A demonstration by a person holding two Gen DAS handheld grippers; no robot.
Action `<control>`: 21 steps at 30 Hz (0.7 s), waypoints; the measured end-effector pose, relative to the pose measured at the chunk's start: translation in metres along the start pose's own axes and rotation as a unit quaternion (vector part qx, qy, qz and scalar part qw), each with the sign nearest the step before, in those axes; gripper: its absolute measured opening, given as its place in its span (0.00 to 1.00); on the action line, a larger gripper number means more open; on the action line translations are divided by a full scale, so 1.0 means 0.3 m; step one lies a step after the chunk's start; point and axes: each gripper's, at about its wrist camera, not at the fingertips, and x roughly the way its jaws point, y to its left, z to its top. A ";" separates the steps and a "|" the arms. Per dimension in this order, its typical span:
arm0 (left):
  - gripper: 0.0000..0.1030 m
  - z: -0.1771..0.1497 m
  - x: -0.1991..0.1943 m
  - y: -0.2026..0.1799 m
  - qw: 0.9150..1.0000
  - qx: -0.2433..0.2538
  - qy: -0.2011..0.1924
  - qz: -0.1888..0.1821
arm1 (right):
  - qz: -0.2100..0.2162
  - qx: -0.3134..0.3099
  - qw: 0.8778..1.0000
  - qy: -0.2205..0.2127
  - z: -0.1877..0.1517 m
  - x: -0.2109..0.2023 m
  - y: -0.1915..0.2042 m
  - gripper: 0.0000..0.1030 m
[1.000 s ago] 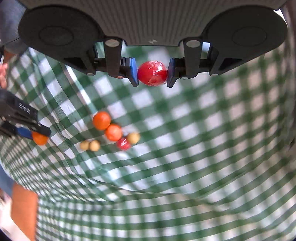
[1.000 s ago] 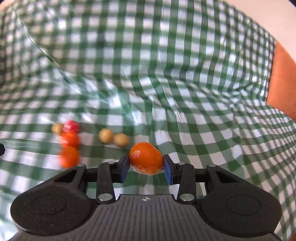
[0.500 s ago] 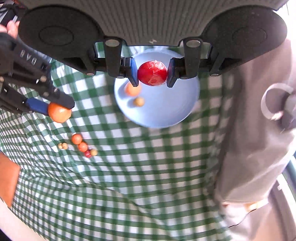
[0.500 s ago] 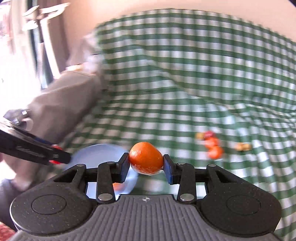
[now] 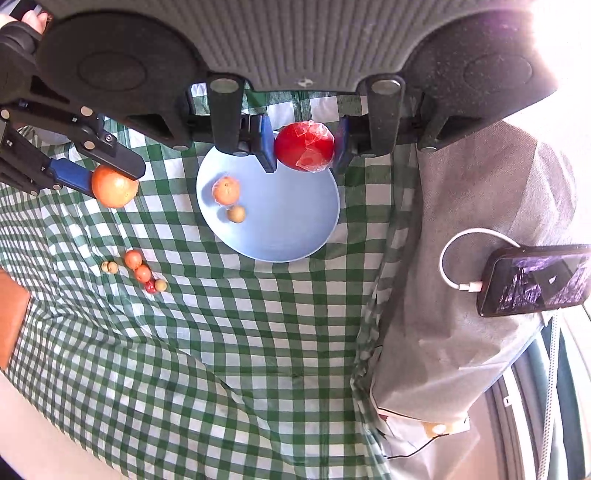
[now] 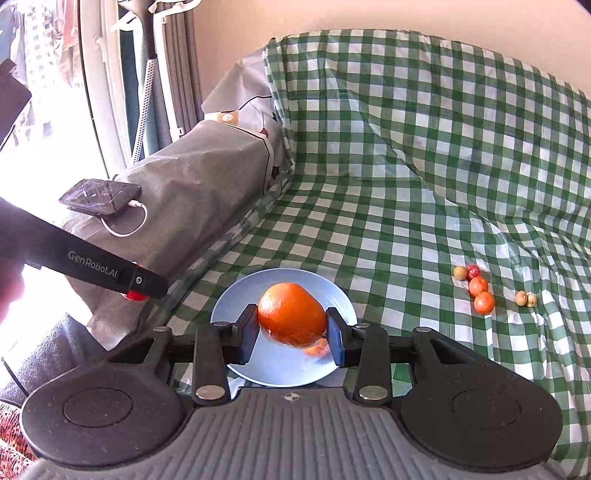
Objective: Organize fruits
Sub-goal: 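Carry the orange and red plum over the blue plate with both grippers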
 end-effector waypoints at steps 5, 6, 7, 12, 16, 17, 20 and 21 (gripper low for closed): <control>0.35 0.012 0.008 0.004 1.000 -0.005 -0.003 -0.001 | 0.000 -0.008 1.000 -0.003 0.014 0.017 0.002 0.39; 0.35 0.017 0.012 0.004 1.000 -0.006 -0.003 -0.001 | 0.001 -0.008 1.000 -0.003 0.019 0.024 0.002 0.39; 0.35 0.022 0.019 0.004 1.000 -0.006 -0.002 -0.001 | 0.002 -0.010 1.000 -0.002 0.020 0.031 0.001 0.39; 0.35 0.059 0.064 0.005 1.000 -0.007 0.004 -0.001 | 0.009 -0.015 1.000 0.001 0.031 0.084 0.006 0.39; 0.35 0.092 0.124 0.003 1.000 -0.005 0.011 0.002 | 0.013 -0.019 1.000 0.012 0.039 0.145 0.005 0.39; 0.35 0.099 0.144 0.003 1.000 -0.004 0.014 0.003 | 0.014 -0.020 1.000 0.016 0.040 0.163 0.003 0.39; 0.35 0.117 0.204 0.004 1.000 -0.004 0.023 0.005 | 0.015 -0.023 0.999 0.030 0.035 0.222 -0.004 0.39; 0.35 0.122 0.223 0.003 1.000 -0.003 0.025 0.008 | 0.015 -0.023 0.999 0.036 0.033 0.243 -0.007 0.39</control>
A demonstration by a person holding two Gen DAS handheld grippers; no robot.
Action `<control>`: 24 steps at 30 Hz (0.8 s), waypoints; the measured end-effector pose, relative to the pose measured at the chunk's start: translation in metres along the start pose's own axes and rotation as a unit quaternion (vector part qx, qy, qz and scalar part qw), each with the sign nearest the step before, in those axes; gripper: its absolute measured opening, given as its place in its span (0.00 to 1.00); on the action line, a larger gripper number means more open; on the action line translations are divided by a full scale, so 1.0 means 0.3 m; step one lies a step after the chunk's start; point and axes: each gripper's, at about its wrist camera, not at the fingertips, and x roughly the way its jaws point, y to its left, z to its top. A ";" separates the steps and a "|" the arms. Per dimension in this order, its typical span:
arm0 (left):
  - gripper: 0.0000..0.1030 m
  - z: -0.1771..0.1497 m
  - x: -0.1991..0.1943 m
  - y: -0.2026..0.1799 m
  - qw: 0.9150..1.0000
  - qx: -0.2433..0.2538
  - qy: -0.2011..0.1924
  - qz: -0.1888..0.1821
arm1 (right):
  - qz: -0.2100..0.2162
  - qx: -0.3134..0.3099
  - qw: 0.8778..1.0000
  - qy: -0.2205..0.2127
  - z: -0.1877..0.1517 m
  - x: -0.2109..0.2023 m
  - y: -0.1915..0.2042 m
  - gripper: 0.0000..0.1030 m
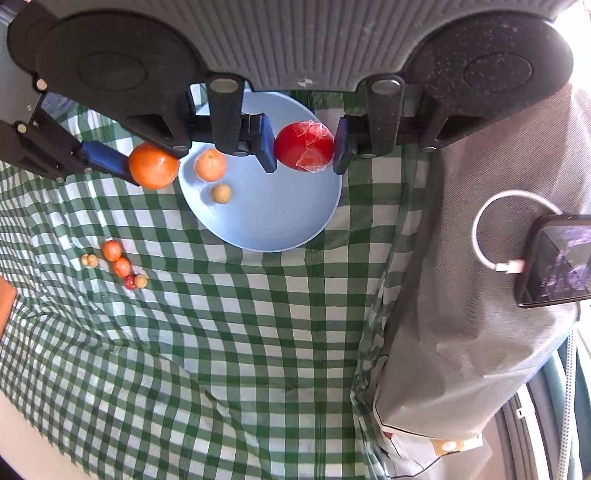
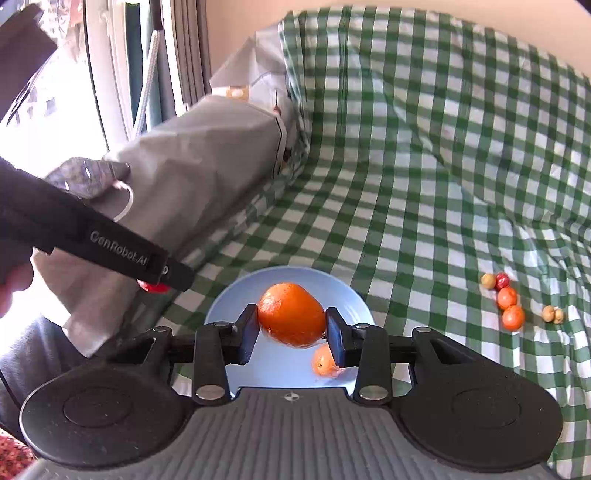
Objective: Organize fruits
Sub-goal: 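Carry the orange and red plum over the blue plate with both grippers, then open both grippers to release the orange and plum onto the plate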
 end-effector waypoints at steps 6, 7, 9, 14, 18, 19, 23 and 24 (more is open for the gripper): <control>0.35 0.034 0.095 -0.004 1.000 0.003 0.013 0.007 | 0.000 -0.004 1.000 0.025 -0.005 0.104 -0.011 0.39; 0.35 0.040 0.109 -0.004 1.000 0.004 0.015 0.010 | 0.001 -0.005 1.000 0.028 -0.009 0.117 -0.012 0.39; 0.35 0.051 0.138 -0.005 1.000 0.006 0.018 0.011 | 0.002 -0.006 0.999 0.035 -0.010 0.145 -0.018 0.39; 0.35 0.071 0.226 -0.013 0.999 0.016 0.036 0.017 | 0.003 -0.015 0.999 0.050 -0.011 0.217 -0.023 0.39; 0.36 0.073 0.296 -0.025 0.998 0.033 0.048 0.017 | 0.002 -0.030 0.998 0.063 -0.021 0.272 -0.012 0.39; 0.37 0.073 0.308 -0.028 0.998 0.036 0.051 0.013 | 0.001 -0.034 0.997 0.065 -0.023 0.282 -0.011 0.39; 0.97 0.070 0.292 -0.038 0.999 0.045 0.028 0.003 | 0.003 -0.049 0.996 0.074 -0.028 0.319 -0.002 0.52; 1.00 0.067 0.268 -0.038 0.999 0.043 0.016 0.005 | -0.001 -0.051 0.996 0.074 -0.026 0.318 0.000 0.65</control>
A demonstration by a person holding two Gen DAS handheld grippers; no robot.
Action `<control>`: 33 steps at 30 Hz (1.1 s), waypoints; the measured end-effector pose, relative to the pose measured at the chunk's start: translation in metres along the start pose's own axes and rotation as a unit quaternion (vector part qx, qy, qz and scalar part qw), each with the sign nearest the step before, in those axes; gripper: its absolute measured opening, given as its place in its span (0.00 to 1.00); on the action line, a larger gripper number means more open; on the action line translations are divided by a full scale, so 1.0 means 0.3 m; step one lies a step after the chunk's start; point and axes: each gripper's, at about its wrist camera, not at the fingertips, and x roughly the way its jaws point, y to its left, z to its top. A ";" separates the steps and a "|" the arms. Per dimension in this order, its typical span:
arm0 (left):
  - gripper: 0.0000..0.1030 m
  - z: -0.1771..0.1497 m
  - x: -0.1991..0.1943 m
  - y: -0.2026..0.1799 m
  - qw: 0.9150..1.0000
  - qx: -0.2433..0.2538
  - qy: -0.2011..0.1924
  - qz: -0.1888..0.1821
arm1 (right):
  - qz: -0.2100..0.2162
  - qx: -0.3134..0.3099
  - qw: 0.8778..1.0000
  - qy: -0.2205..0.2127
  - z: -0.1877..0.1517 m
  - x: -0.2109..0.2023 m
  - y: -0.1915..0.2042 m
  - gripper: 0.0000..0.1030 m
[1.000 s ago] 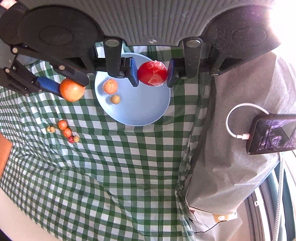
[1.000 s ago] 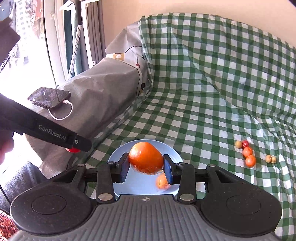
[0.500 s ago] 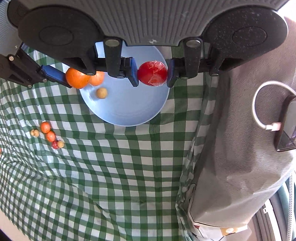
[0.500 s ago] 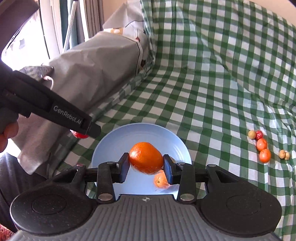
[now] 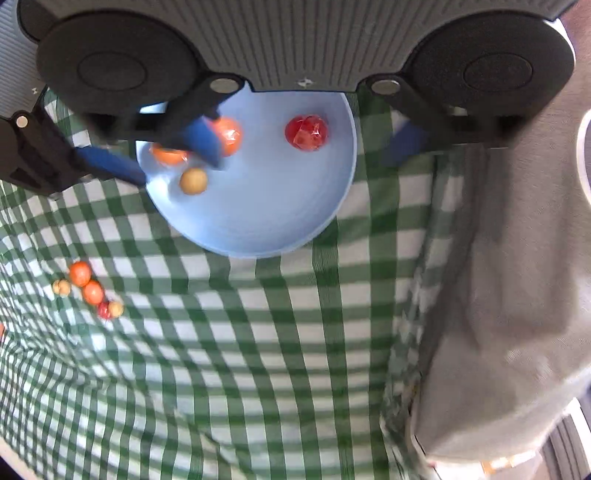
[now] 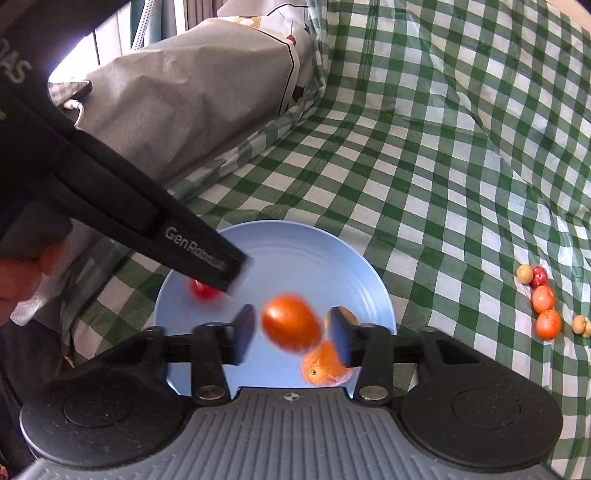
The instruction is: Organize fruits
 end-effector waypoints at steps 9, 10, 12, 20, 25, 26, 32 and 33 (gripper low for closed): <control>1.00 -0.133 -0.206 0.033 1.000 -0.011 -0.007 0.006 | -0.009 0.020 1.000 -0.006 -0.060 -0.203 0.004 0.92; 1.00 -0.154 -0.224 0.039 1.000 -0.015 -0.004 0.009 | -0.009 0.026 1.000 -0.007 -0.074 -0.231 0.006 0.93; 1.00 -0.182 -0.263 0.053 1.000 -0.026 -0.001 0.010 | -0.019 0.035 0.999 -0.013 -0.100 -0.282 0.013 0.93; 1.00 -0.231 -0.388 0.055 0.998 -0.048 -0.034 0.007 | -0.054 0.077 0.994 -0.049 -0.127 -0.409 -0.004 0.94; 1.00 -0.235 -0.430 0.034 0.998 -0.038 -0.049 0.002 | -0.062 0.084 0.992 -0.070 -0.143 -0.469 -0.012 0.95; 1.00 -0.236 -0.436 0.029 0.998 -0.037 -0.051 0.001 | -0.063 0.084 0.992 -0.072 -0.148 -0.479 -0.014 0.95; 1.00 -0.240 -0.463 0.014 0.998 -0.031 -0.062 0.003 | -0.067 0.089 0.990 -0.081 -0.162 -0.517 -0.016 0.96; 1.00 -0.240 -0.464 0.013 0.998 -0.031 -0.063 0.004 | -0.068 0.090 0.990 -0.082 -0.163 -0.521 -0.017 0.96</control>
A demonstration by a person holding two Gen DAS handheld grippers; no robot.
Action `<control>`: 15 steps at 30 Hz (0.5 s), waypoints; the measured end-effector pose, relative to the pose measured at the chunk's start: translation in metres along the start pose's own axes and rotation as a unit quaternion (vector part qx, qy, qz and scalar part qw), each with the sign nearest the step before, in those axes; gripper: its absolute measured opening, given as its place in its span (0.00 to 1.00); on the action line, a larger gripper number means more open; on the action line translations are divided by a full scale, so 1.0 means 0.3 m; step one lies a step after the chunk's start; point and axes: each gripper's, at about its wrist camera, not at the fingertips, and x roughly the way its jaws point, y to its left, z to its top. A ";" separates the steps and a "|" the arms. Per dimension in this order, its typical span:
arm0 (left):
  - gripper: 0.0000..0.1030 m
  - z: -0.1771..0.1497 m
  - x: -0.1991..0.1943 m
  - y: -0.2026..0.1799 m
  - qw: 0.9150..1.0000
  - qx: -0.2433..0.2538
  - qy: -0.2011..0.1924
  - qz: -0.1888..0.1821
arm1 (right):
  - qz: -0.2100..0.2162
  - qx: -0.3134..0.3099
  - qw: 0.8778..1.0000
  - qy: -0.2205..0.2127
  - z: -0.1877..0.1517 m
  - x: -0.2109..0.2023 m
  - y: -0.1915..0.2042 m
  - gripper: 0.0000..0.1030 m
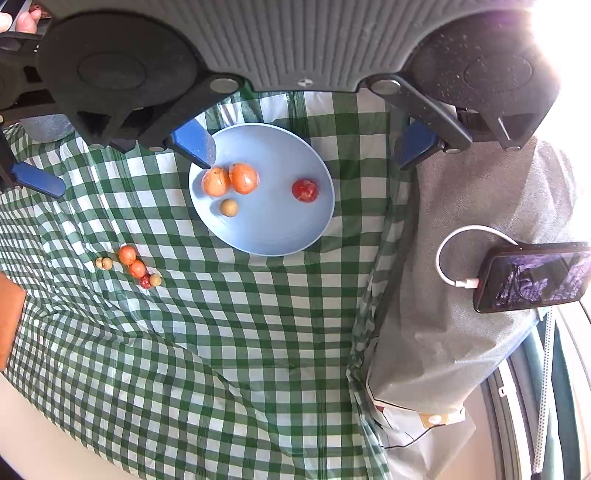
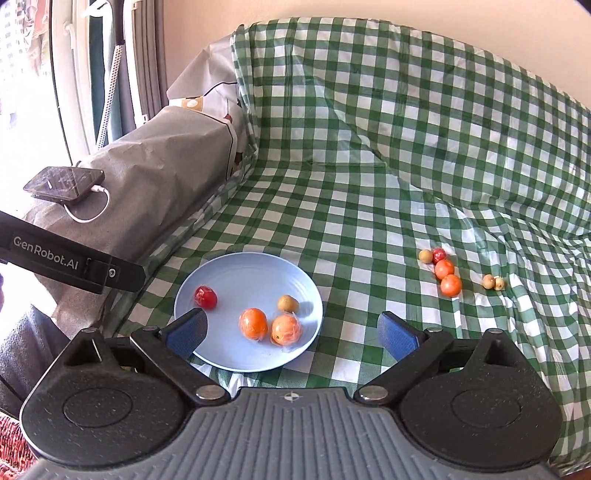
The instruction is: Organize fruits
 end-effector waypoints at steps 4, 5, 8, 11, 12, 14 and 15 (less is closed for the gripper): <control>1.00 0.001 -0.001 0.004 1.000 -0.001 0.001 0.000 | 0.000 0.000 1.000 -0.003 -0.002 -0.012 0.002 0.97; 1.00 0.001 -0.001 0.004 1.000 -0.002 0.001 0.000 | 0.001 0.000 1.000 -0.003 -0.002 -0.013 0.002 0.97; 1.00 0.004 -0.001 0.004 1.000 -0.001 0.001 0.000 | 0.001 0.002 1.000 -0.004 -0.002 -0.015 0.001 0.97; 1.00 0.005 -0.001 0.002 1.000 0.002 0.000 0.000 | 0.001 0.006 1.000 -0.006 0.002 -0.017 0.001 0.97; 1.00 0.010 0.000 -0.002 1.000 0.003 0.000 0.000 | 0.001 0.008 1.000 -0.006 0.003 -0.017 -0.001 0.97; 1.00 0.020 0.003 -0.012 1.000 0.006 0.000 0.000 | 0.001 0.013 1.000 -0.007 0.007 -0.018 -0.006 0.97; 1.00 0.026 0.006 -0.018 1.000 0.007 0.001 0.001 | 0.001 0.015 1.000 -0.008 0.009 -0.018 -0.010 0.97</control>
